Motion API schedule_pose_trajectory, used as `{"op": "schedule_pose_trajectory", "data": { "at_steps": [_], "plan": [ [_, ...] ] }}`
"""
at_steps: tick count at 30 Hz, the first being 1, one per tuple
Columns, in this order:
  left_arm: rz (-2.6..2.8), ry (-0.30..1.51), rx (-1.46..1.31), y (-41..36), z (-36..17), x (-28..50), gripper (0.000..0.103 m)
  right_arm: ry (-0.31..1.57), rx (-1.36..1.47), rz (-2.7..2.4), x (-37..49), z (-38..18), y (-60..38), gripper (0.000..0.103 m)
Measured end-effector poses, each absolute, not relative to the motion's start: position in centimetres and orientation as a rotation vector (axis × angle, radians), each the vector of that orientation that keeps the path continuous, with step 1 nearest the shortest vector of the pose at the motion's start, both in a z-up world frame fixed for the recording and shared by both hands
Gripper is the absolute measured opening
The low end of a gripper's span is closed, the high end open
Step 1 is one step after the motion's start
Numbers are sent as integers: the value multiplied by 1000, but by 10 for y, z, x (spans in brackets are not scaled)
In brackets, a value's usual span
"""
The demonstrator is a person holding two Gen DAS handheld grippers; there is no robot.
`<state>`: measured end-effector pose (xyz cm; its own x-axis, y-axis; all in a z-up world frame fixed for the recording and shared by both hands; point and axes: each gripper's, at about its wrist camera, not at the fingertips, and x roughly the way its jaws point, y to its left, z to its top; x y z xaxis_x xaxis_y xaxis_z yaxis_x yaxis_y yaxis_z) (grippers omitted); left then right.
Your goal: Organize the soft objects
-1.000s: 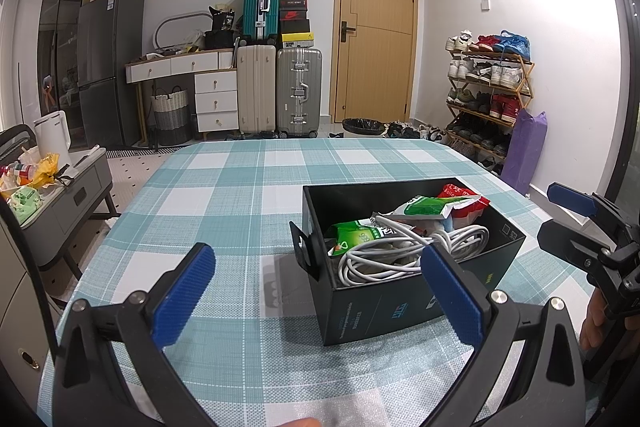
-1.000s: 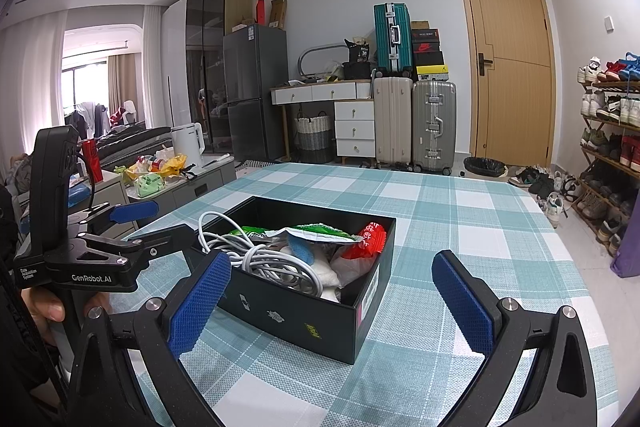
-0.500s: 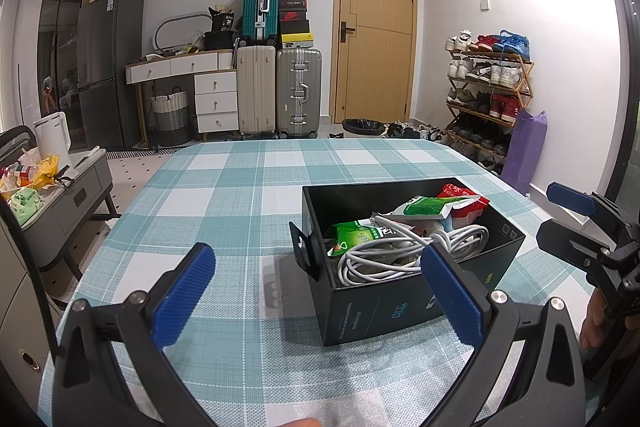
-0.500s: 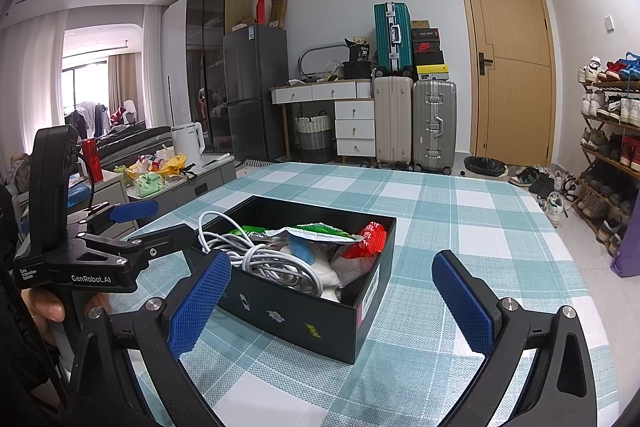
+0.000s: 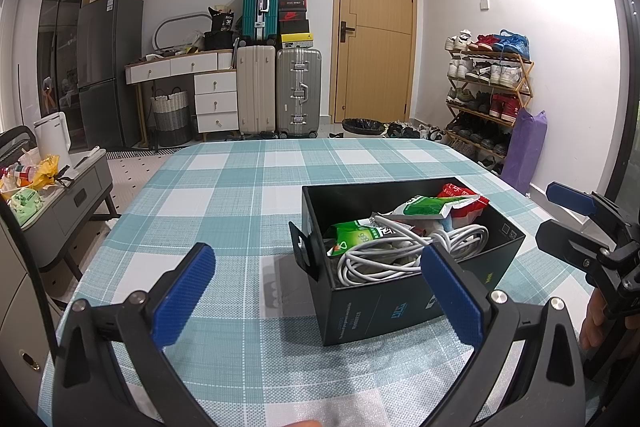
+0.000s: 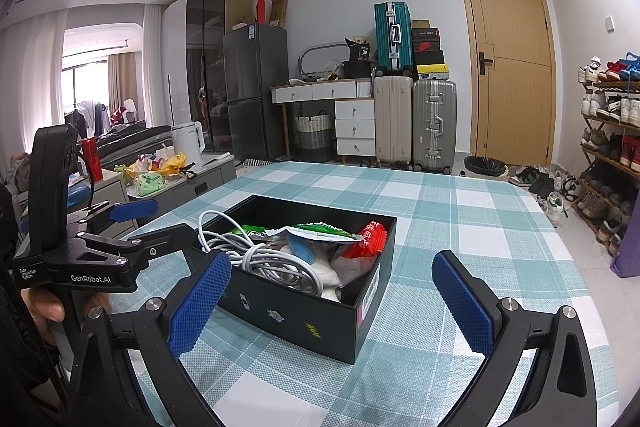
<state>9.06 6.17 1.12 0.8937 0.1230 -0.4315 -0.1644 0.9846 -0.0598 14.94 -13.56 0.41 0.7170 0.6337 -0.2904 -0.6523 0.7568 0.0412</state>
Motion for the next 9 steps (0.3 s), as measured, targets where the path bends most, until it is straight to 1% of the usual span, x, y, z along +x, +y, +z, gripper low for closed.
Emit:
{"op": "schedule_pose_trajectory", "data": {
  "at_steps": [9],
  "plan": [
    [150,439,-95,61,11,91,103,297,-65,712,150,4,-136,102]
  ]
}}
